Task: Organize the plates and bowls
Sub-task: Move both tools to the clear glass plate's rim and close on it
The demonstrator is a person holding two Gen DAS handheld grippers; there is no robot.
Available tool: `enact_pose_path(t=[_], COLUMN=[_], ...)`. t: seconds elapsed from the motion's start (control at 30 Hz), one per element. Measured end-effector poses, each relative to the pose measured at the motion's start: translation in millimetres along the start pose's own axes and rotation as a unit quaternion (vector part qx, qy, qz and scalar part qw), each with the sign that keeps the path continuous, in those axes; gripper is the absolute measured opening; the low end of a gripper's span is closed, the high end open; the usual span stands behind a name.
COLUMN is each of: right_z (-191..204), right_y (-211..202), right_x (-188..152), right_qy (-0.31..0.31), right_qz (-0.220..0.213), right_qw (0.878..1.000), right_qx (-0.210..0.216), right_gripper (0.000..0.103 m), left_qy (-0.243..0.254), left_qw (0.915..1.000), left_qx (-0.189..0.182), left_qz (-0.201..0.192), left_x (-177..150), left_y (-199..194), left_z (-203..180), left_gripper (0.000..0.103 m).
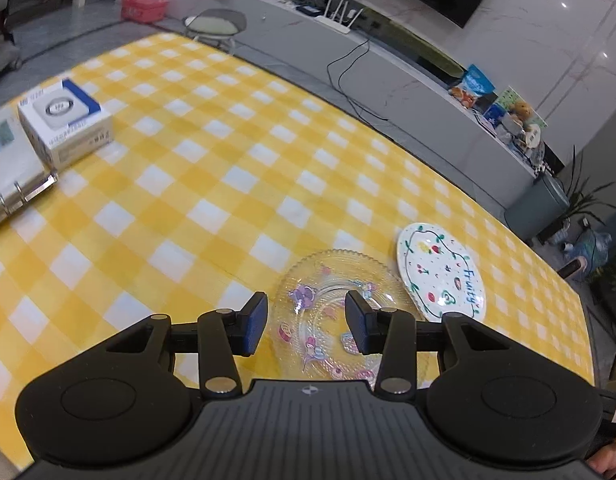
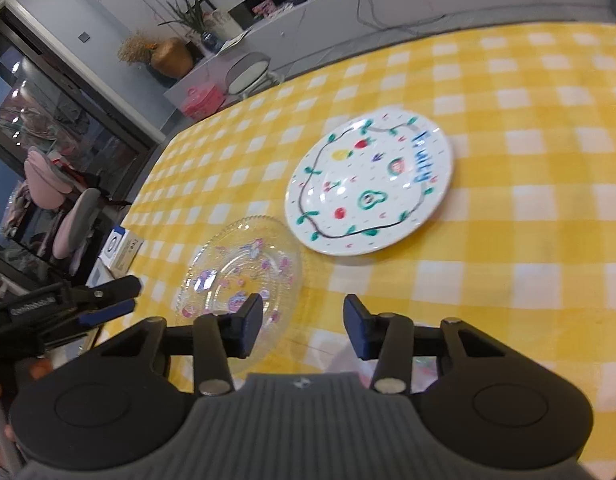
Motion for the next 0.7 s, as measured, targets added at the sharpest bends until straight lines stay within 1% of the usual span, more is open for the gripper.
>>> enact_pose_path(t=[0.07,0.1,0.13,0.17,0.3,0.33,0.4,0.47,0.5,0.57,0.7], right_z=[-2.3,-3.3,-4.3,-5.5,-9.3,-9.7,-10.2,-9.5,-9.4,-8.8,-6.2], right_y=[8.8,12.8,16.1,18.7,29.6,31.6,32.8,34.8,35.4,38.3,42.7], right_x=[1.3,1.6,1.9,2.4,3.3,3.5,5.0,6.2,6.4,6.1,5.6], right_qy=[0.007,0.011,0.017,0.022,0.031,0.033,0.036,0.040,0.041,0.042,0.039], right_qz=[0.006,0.008,0.010,0.012,0.018,0.017,0.017,0.018,0.018,0.018,0.010], right_qw=[1.000,1.000,1.000,1.000,0.999,0.999,0.999,0.999,0.999,0.999,0.999], right_qx=[-0.001,0.000,0.002,0.006,0.007,0.008,0.012,0.016,0.017,0.020,0.025], right_gripper=[0.032,0.031,0.028,0.027,0.025,0.022,0.021,0.020,0.019,0.015,0.012], left_qy=[-0.006,-0.006,-0.004,-0.004,-0.015,-0.015,-0.012,-0.007,-0.005,-0.006,-0.006], left_qw=[1.0000,0.9999,0.9999,0.9998,0.9994,0.9993,0.9993,0.9993,0.9992,0.9992,0.9992], left_qx=[-0.001,0.002,0.004,0.005,0.004,0.001,-0.001,-0.002,-0.003,-0.005,-0.014], left_qz=[0.007,0.009,0.014,0.019,0.032,0.033,0.034,0.037,0.039,0.038,0.036], left_x=[-0.9,-2.0,-3.2,-4.8,-10.6,-11.6,-13.4,-16.0,-17.2,-18.3,-18.8], left_y=[8.0,12.0,16.2,20.6,32.7,34.5,37.3,39.9,41.5,42.5,43.3], left_z=[2.6,3.7,5.1,6.2,12.5,13.0,12.9,12.3,11.9,12.2,11.6], left_gripper=[0.049,0.048,0.044,0.040,0.036,0.035,0.032,0.025,0.024,0.023,0.022])
Point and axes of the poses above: each gripper's, at about its wrist camera, not at the fingertips, and y roughly the way its jaws point, z to its left, x to its top, the point moved 9 cm from there along y, roughly the way its jaws point, and after that the axes turned 8 degrees about x, right-handed, at the moved point
